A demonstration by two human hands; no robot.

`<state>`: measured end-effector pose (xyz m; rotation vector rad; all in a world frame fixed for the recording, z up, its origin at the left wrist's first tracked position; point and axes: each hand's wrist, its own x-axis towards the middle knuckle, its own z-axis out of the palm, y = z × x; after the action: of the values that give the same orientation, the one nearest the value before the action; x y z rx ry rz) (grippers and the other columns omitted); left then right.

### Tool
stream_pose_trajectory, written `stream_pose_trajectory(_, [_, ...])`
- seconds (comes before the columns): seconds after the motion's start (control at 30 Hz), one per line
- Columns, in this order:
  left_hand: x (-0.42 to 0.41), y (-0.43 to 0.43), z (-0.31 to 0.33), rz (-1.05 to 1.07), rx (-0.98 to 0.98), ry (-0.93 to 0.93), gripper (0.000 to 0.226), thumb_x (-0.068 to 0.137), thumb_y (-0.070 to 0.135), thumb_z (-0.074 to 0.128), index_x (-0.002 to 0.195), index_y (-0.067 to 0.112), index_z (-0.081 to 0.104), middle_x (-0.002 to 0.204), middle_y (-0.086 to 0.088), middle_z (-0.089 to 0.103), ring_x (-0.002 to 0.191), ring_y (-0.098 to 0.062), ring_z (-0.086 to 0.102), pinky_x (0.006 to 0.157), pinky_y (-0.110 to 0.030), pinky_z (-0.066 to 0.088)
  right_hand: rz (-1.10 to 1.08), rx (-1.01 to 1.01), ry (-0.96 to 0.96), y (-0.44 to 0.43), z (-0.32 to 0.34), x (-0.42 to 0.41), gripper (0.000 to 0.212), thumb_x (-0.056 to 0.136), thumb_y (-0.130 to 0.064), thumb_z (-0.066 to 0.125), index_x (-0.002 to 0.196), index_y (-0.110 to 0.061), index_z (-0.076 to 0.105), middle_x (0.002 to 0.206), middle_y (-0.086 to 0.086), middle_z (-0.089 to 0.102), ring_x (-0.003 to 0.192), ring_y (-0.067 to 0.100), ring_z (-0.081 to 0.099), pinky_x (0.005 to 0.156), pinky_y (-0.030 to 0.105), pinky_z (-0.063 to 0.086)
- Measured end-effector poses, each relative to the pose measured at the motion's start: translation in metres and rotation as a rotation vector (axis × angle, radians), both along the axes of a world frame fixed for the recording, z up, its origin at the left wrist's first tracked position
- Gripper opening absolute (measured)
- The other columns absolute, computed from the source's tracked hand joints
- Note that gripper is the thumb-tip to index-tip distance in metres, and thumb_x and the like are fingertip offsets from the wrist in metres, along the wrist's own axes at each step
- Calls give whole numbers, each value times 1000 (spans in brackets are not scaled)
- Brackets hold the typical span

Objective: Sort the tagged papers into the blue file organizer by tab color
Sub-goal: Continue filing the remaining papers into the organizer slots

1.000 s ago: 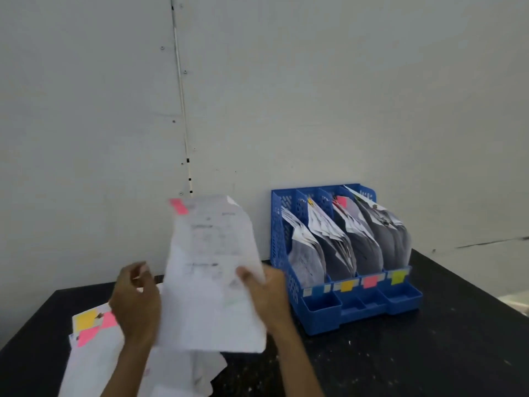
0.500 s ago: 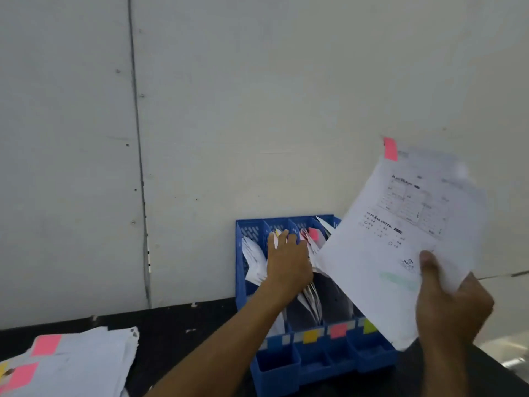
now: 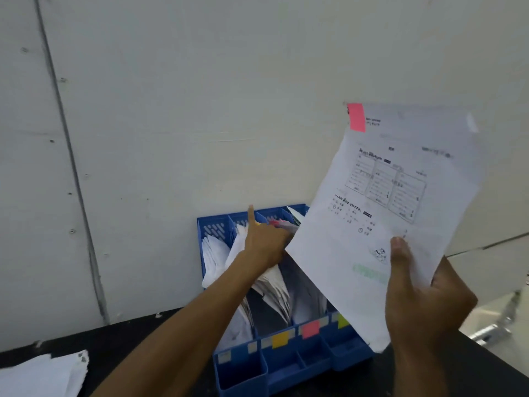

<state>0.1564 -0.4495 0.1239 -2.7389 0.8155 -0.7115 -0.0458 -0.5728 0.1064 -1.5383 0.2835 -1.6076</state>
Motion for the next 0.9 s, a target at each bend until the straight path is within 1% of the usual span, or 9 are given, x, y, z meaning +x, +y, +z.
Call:
stream_pose_trajectory(0.17, [22, 2, 11, -151, 64, 70, 56, 86, 10, 56, 133, 40, 48, 118, 4, 61, 119, -21, 46, 102, -46, 24, -57, -153, 73, 7, -9, 21, 31, 94, -27, 61, 108, 0, 67, 96, 8, 71, 74, 15, 64, 64, 13, 45])
stream_pose_trajectory(0.3, [25, -1, 13, -259, -127, 295, 30, 79, -1, 46, 104, 12, 57, 102, -5, 60, 98, -28, 54, 85, -39, 34, -88, -206, 154, 22, -32, 59, 30, 95, -29, 60, 102, -1, 68, 95, 12, 72, 75, 17, 69, 64, 19, 51])
stream_pose_trajectory(0.4, [40, -2, 8, -258, -378, 590, 19, 78, -1, 37, 86, -3, 54, 91, -19, 57, 85, -34, 56, 71, -37, 38, -29, -202, 201, 35, -56, 88, 50, 101, -45, 37, 116, -6, 65, 111, 7, 68, 99, 20, 65, 80, 30, 56])
stream_pose_trajectory(0.47, [35, -1, 10, -274, -512, 646, 19, 85, -6, 37, 74, -4, 53, 81, -18, 56, 76, -30, 54, 71, -33, 42, 29, -205, 249, 41, -70, 103, 40, 98, -35, 46, 127, -11, 59, 119, 3, 63, 109, 17, 58, 86, 27, 51])
stream_pose_trajectory(0.53, [22, 2, 14, -304, -606, 615, 27, 93, -9, 39, 75, -3, 58, 80, -23, 57, 76, -32, 54, 71, -29, 40, 84, -219, 375, 49, -82, 114, 36, 96, -26, 51, 131, -18, 55, 118, 0, 61, 106, 18, 58, 77, 29, 53])
stream_pose_trajectory(0.63, [16, 3, 17, -242, -647, 398, 32, 102, -1, 29, 119, -16, 52, 128, -37, 49, 121, -47, 48, 97, -40, 40, -10, -289, 626, 55, -96, 126, 33, 90, -20, 58, 122, -13, 57, 109, 6, 61, 97, 25, 61, 64, 35, 54])
stream_pose_trajectory(0.73, [28, 0, 5, -285, -775, 287, 23, 96, 18, 47, 103, 0, 60, 114, -26, 60, 108, -42, 56, 89, -48, 45, 21, -274, 820, 53, -103, 129, 29, 90, -11, 56, 119, -13, 55, 101, 6, 64, 89, 22, 62, 65, 31, 49])
stream_pose_trajectory(0.8, [42, -4, 0, -289, -754, 252, 36, 92, 19, 58, 126, 9, 55, 116, -14, 62, 106, -32, 59, 87, -46, 50, 49, -272, 935, 51, -105, 126, 16, 95, -16, 49, 110, -15, 55, 96, 3, 65, 84, 18, 62, 64, 25, 44])
stream_pose_trajectory(0.9, [47, -6, -1, -415, -879, 214, 41, 91, 14, 58, 131, 10, 49, 110, -14, 61, 98, -29, 59, 86, -48, 50, 28, -170, 894, 45, -103, 124, 18, 94, -20, 54, 111, -15, 56, 100, 6, 66, 88, 24, 64, 64, 28, 44])
